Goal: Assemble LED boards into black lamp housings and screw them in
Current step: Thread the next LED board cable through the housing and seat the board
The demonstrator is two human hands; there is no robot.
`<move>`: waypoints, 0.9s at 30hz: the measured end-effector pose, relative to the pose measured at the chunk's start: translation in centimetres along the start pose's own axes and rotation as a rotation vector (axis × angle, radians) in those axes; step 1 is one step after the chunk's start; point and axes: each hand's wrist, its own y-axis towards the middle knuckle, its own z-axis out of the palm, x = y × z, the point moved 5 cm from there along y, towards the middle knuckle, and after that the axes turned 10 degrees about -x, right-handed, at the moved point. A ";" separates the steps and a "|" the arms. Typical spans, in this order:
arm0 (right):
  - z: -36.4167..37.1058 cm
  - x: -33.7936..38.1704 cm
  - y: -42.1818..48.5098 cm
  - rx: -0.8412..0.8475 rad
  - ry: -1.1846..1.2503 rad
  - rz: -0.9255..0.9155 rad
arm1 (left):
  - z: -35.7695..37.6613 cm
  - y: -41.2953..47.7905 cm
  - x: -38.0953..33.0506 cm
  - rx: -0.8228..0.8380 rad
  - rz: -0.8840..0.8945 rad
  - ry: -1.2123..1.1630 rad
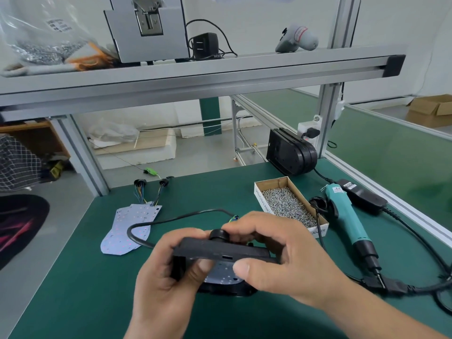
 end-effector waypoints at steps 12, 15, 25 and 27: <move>0.2 0.7 0.3 0.006 -0.089 -0.062 | -0.1 0.0 0.1 0.030 -0.033 0.097; 0.2 0.7 0.5 0.034 -0.048 -0.054 | 0.2 0.3 -0.4 0.098 0.015 0.079; 0.0 1.2 0.6 0.045 -0.105 -0.131 | 0.5 0.4 -0.5 0.116 0.048 0.089; 0.0 1.1 0.5 0.039 -0.114 -0.127 | 0.4 0.3 -0.3 0.103 0.040 0.100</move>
